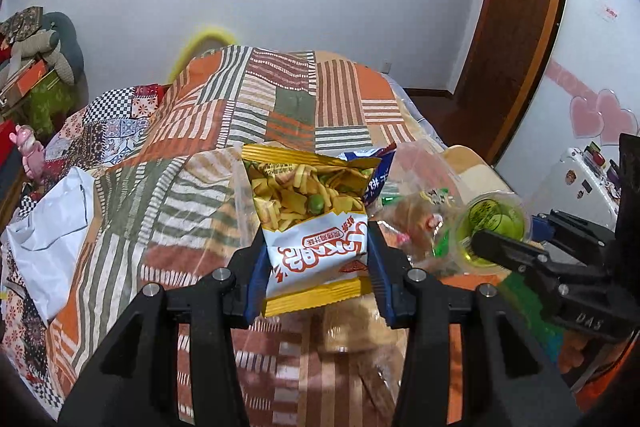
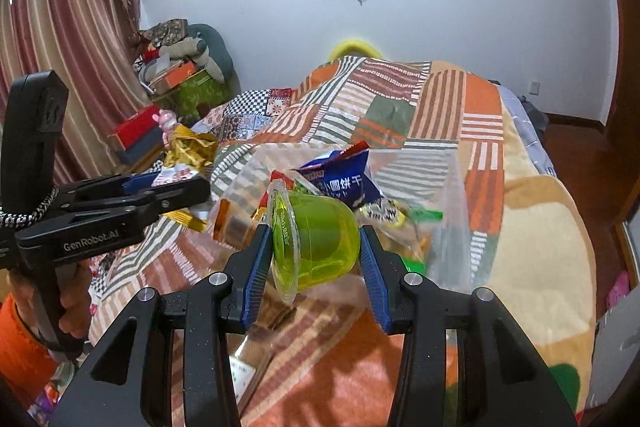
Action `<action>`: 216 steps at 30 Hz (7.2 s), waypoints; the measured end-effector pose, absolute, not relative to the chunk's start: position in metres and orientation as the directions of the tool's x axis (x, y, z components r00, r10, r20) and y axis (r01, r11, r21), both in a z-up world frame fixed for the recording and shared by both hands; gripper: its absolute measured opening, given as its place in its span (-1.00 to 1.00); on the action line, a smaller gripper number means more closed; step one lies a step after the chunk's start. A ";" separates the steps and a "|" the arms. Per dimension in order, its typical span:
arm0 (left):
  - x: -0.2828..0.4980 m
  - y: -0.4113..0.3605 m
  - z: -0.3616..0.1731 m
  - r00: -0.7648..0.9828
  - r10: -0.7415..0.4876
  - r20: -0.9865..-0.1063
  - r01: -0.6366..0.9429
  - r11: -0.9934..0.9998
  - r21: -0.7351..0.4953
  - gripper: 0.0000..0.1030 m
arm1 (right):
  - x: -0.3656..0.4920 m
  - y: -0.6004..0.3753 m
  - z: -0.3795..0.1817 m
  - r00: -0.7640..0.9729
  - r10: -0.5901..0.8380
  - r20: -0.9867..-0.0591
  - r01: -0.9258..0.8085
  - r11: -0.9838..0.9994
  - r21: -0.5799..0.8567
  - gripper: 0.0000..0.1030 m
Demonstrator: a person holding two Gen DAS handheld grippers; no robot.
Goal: Organize snacks
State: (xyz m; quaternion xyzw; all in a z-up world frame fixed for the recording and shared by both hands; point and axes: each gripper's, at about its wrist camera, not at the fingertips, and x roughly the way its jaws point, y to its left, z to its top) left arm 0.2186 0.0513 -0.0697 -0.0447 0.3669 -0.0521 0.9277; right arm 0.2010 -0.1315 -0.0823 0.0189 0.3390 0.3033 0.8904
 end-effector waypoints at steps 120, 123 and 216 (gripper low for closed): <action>0.190 0.032 -0.053 0.766 -0.153 -0.624 0.053 0.983 -0.175 0.05 | 0.183 -0.184 -0.066 0.653 0.495 -0.573 -0.447 0.863 0.235 -0.40; 0.200 0.030 -0.046 0.781 -0.148 -0.607 0.061 0.985 -0.162 0.05 | 0.190 -0.187 -0.056 0.683 0.479 -0.552 -0.435 0.873 0.219 -0.40; 0.064 0.003 0.047 0.959 0.001 -0.284 -0.021 0.997 -0.070 0.99 | 0.090 -0.185 0.029 0.862 0.415 -0.292 -0.402 0.909 0.108 1.00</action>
